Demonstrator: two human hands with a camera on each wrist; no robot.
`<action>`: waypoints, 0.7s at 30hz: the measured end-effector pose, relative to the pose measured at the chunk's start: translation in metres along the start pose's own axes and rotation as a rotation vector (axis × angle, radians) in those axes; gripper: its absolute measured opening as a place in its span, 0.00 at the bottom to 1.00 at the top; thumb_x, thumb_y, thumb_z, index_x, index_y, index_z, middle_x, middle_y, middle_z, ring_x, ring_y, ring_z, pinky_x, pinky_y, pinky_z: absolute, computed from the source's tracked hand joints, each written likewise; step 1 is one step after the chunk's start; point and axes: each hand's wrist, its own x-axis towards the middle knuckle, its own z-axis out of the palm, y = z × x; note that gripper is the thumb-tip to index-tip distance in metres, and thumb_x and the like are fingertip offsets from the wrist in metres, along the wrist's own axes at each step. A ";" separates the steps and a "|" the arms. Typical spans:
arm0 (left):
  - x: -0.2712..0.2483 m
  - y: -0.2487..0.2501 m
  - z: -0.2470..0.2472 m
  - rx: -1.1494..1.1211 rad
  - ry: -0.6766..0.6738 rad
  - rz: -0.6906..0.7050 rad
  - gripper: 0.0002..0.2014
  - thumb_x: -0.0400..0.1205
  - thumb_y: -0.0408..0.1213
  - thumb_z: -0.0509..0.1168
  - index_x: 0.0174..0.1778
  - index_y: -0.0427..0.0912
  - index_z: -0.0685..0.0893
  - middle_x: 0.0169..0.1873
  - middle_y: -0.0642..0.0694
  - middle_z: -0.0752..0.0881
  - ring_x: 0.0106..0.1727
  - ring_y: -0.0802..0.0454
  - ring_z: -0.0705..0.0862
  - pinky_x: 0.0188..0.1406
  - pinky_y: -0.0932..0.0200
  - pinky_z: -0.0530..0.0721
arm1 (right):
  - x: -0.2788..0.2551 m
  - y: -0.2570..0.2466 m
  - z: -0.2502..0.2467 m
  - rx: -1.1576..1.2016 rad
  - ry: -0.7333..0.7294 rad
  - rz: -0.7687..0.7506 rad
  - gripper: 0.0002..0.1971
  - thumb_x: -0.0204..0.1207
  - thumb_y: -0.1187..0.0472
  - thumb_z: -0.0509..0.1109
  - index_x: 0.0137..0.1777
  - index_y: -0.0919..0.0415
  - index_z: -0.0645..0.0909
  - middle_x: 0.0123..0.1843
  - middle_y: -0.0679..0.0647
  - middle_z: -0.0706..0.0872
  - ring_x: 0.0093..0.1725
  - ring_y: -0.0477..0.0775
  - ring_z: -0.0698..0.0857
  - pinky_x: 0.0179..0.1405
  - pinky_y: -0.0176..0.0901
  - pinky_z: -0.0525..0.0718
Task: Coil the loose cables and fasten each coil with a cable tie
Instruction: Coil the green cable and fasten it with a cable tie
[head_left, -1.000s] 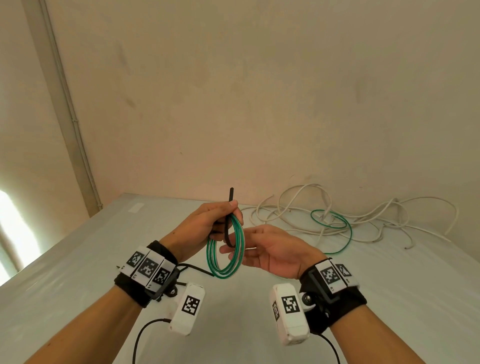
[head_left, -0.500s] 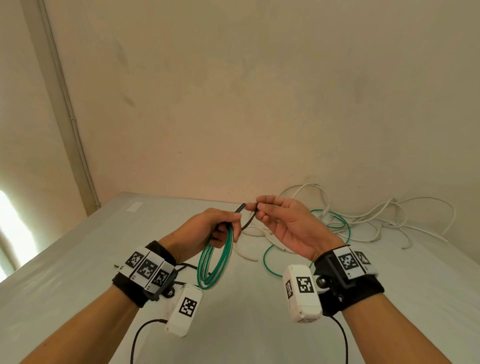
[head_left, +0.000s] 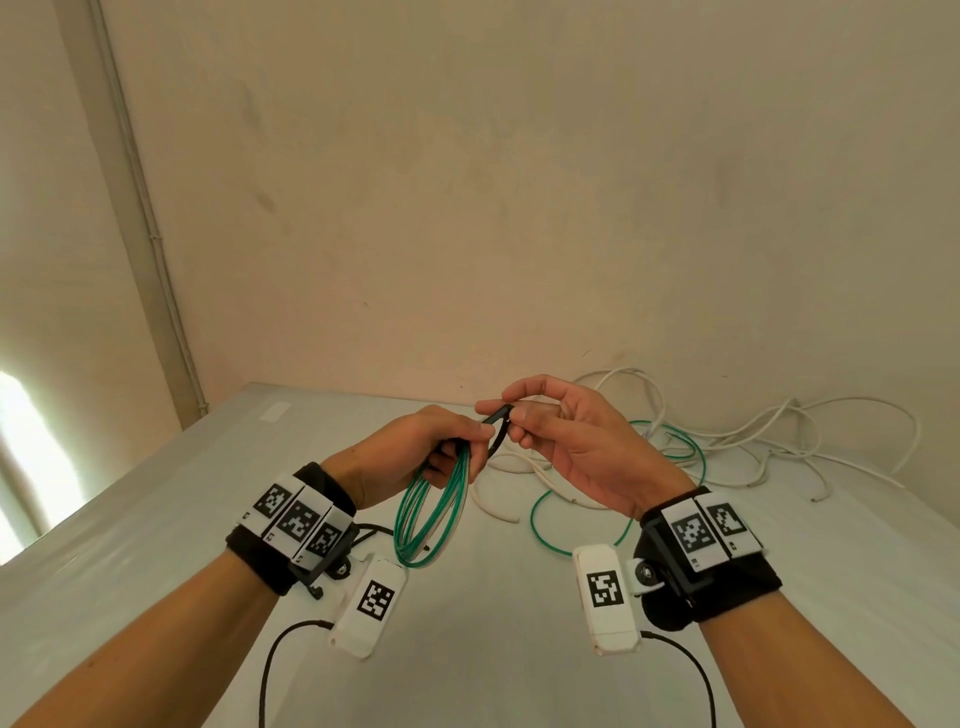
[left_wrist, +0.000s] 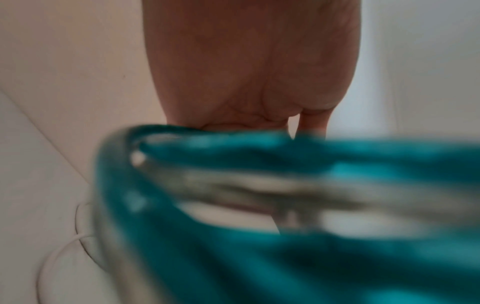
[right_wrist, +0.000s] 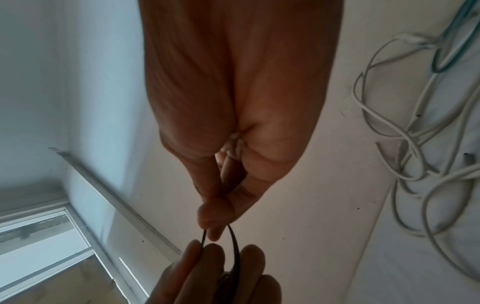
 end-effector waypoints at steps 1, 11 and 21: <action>0.000 0.000 0.000 0.006 0.000 -0.003 0.21 0.81 0.48 0.63 0.23 0.43 0.83 0.27 0.45 0.72 0.29 0.53 0.64 0.33 0.56 0.61 | 0.000 0.000 0.000 -0.005 -0.005 -0.004 0.08 0.86 0.74 0.66 0.63 0.69 0.80 0.65 0.69 0.90 0.41 0.47 0.86 0.51 0.36 0.87; 0.000 -0.003 -0.002 0.008 -0.002 -0.022 0.21 0.80 0.47 0.63 0.22 0.43 0.82 0.24 0.46 0.71 0.27 0.53 0.64 0.33 0.55 0.59 | -0.003 -0.008 -0.003 -0.357 -0.035 -0.024 0.09 0.85 0.72 0.70 0.63 0.73 0.87 0.48 0.67 0.91 0.45 0.50 0.88 0.51 0.37 0.86; 0.000 -0.013 0.002 -0.207 0.055 0.000 0.28 0.90 0.48 0.62 0.22 0.42 0.72 0.28 0.46 0.63 0.31 0.48 0.57 0.29 0.59 0.61 | -0.007 -0.010 0.001 -0.408 -0.064 -0.006 0.08 0.86 0.72 0.70 0.62 0.71 0.86 0.56 0.72 0.91 0.45 0.49 0.89 0.53 0.38 0.87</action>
